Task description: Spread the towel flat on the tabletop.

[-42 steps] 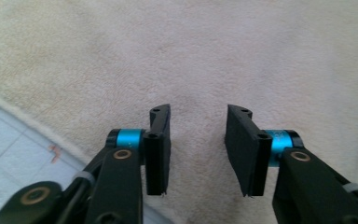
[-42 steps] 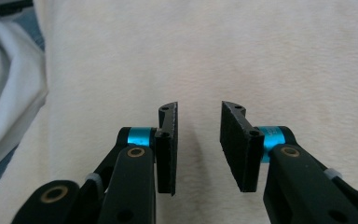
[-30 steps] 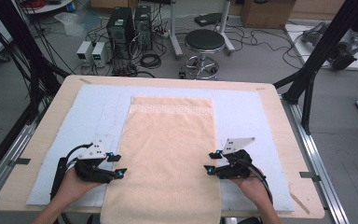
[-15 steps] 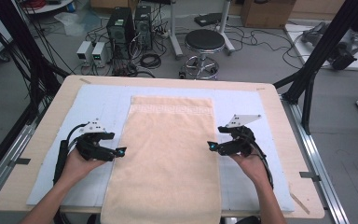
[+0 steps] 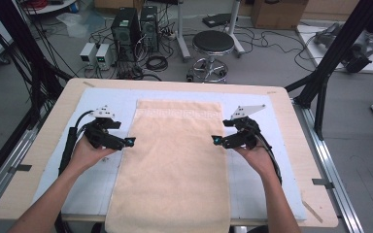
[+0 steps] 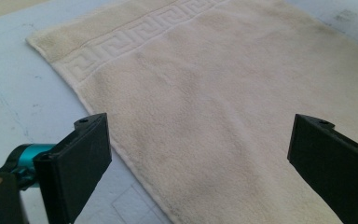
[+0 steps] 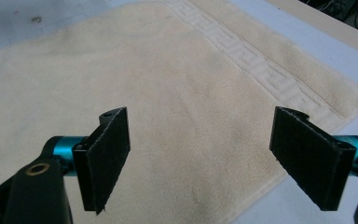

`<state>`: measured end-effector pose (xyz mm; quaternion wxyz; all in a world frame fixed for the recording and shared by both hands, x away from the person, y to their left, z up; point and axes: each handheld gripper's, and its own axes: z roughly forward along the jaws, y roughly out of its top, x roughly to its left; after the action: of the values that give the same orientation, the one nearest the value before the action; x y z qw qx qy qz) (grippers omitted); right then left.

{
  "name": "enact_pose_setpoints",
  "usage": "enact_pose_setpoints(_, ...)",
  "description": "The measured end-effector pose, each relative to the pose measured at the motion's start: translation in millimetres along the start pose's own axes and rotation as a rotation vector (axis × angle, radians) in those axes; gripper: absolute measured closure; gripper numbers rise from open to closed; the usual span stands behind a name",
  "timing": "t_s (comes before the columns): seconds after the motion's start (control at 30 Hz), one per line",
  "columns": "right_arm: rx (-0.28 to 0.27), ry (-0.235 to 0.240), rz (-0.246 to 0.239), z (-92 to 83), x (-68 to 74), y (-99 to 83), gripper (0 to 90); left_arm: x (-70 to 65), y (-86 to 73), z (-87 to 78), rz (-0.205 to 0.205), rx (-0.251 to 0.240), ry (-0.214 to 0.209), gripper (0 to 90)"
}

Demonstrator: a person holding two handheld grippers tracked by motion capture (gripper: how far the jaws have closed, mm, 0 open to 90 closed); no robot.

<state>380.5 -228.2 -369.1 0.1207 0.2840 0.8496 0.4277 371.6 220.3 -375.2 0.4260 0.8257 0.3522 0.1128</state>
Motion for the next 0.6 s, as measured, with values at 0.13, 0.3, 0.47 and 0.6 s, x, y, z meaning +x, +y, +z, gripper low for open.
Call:
enact_pose_setpoints(0.13,0.004,0.002,-0.006,3.3,-4.5,5.7,18.3,5.2,6.7,0.5,-0.004,-0.010,0.001,6.5)
enact_pose_setpoints(0.3,0.007,-0.011,-0.014,5.4,-10.5,12.6,17.9,11.2,15.6,0.9,-0.004,-0.005,0.011,6.5)
enact_pose_setpoints(0.47,0.013,-0.009,-0.014,5.8,-15.1,17.8,17.9,14.7,22.7,2.6,-0.003,-0.005,0.014,6.5)
enact_pose_setpoints(0.6,0.019,-0.003,-0.015,8.4,-17.7,19.0,19.0,14.5,28.3,5.8,0.000,-0.008,0.036,6.5)
